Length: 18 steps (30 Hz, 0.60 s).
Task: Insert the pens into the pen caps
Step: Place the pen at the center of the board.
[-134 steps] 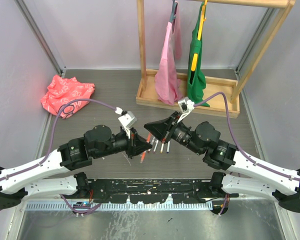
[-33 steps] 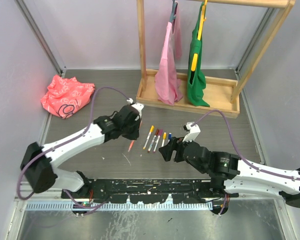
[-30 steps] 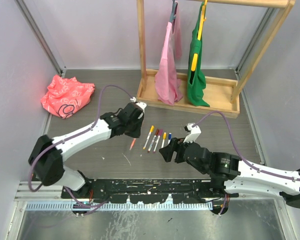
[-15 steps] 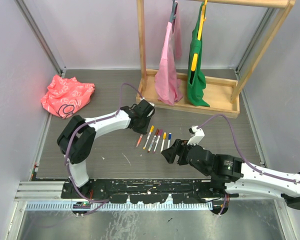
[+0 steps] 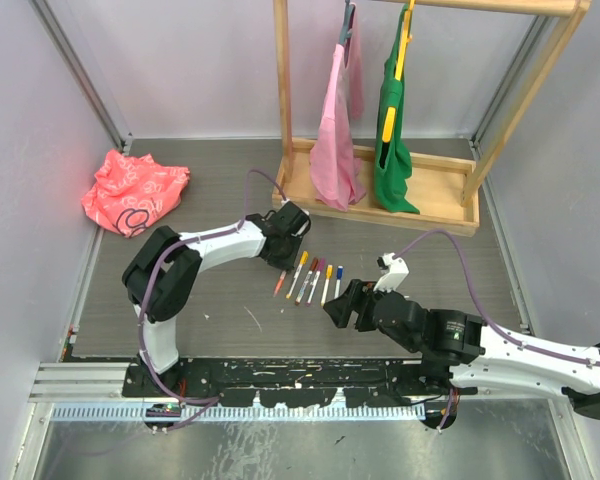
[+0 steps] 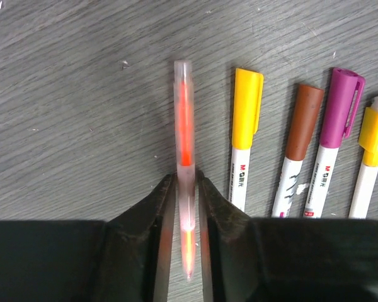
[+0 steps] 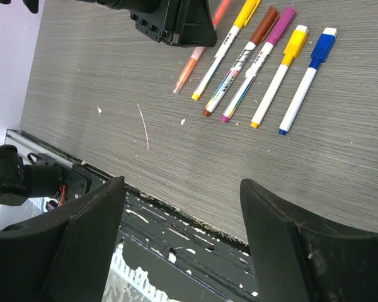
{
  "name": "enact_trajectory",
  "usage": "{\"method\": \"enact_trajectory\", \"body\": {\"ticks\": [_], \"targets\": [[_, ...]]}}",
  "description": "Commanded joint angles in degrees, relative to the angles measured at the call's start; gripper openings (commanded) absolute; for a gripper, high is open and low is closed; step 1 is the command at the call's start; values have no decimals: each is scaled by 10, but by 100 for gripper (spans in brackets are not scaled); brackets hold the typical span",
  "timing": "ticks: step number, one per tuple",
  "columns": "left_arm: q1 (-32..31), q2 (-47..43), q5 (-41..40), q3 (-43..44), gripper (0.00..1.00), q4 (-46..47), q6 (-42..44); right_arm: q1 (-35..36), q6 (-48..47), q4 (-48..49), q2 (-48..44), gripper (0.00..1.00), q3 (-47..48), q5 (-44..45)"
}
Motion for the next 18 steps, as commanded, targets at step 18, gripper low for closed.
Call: {"method": "enact_trajectory", "body": {"ticks": [18], "targets": [[21, -301, 85, 2, 42, -16, 60, 0, -96, 7, 26, 92, 78, 82]]}}
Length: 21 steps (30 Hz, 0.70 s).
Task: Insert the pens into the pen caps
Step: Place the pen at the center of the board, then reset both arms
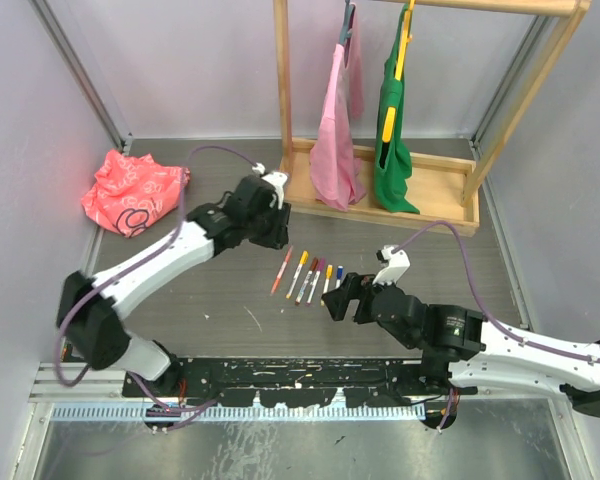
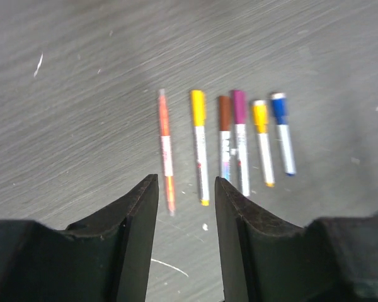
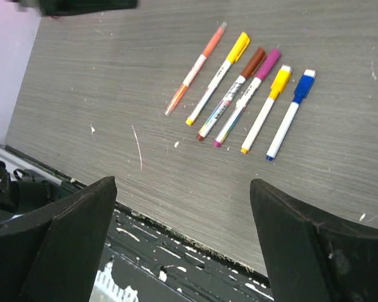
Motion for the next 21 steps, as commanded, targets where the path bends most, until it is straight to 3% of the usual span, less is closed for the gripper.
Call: {"method": "enact_trajectory", "body": {"ticks": [1, 6, 21], "targets": [[1, -130, 97, -3, 43, 21, 42, 0, -57, 11, 4, 93, 47, 55], [2, -276, 67, -33, 47, -13, 39, 0, -112, 20, 14, 99, 64, 86], [2, -589, -67, -217, 65, -114, -37, 0, -234, 57, 48, 99, 75, 107]]}}
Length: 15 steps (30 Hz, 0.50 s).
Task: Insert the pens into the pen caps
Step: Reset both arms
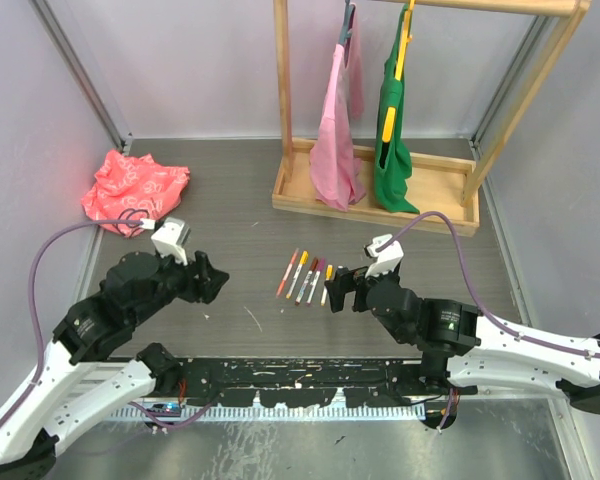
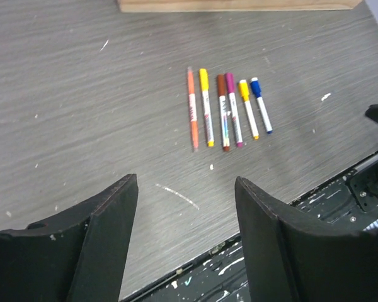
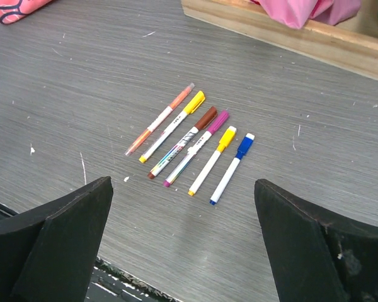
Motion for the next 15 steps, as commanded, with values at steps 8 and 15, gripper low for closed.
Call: {"method": "enact_trajectory", "body": {"ticks": [8, 15], "targets": [[2, -87, -82, -30, 100, -42, -27, 0, -68, 35, 5, 99, 26, 18], [2, -84, -87, -37, 98, -42, -30, 0, -89, 49, -3, 99, 15, 23]]}}
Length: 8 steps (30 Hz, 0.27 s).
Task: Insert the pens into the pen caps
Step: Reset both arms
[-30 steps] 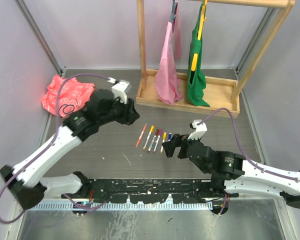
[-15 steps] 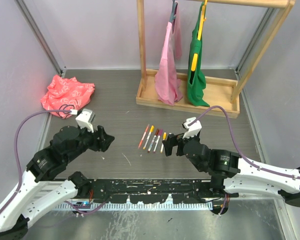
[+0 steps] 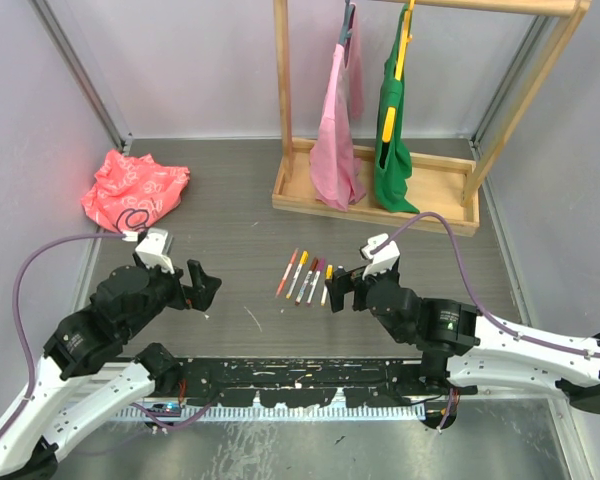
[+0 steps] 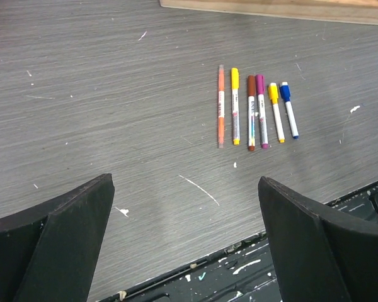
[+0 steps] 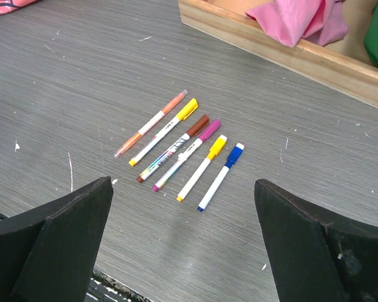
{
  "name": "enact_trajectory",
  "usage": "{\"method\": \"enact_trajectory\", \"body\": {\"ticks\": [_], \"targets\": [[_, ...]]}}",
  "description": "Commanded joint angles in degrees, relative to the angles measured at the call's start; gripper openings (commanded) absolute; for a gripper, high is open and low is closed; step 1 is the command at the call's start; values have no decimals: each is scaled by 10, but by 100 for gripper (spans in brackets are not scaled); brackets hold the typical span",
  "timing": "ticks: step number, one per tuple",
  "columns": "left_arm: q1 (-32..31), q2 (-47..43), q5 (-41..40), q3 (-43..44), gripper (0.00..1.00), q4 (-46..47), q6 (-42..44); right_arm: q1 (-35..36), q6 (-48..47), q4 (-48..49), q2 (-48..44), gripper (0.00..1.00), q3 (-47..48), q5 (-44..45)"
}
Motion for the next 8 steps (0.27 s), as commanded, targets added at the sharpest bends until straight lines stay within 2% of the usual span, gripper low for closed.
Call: {"method": "enact_trajectory", "body": {"ticks": [1, 8], "targets": [[1, -3, -18, -4, 98, 13, -6, 0, -25, 30, -7, 99, 16, 16], [2, -11, -21, -9, 98, 16, -8, 0, -45, 60, -29, 99, 1, 7]]}}
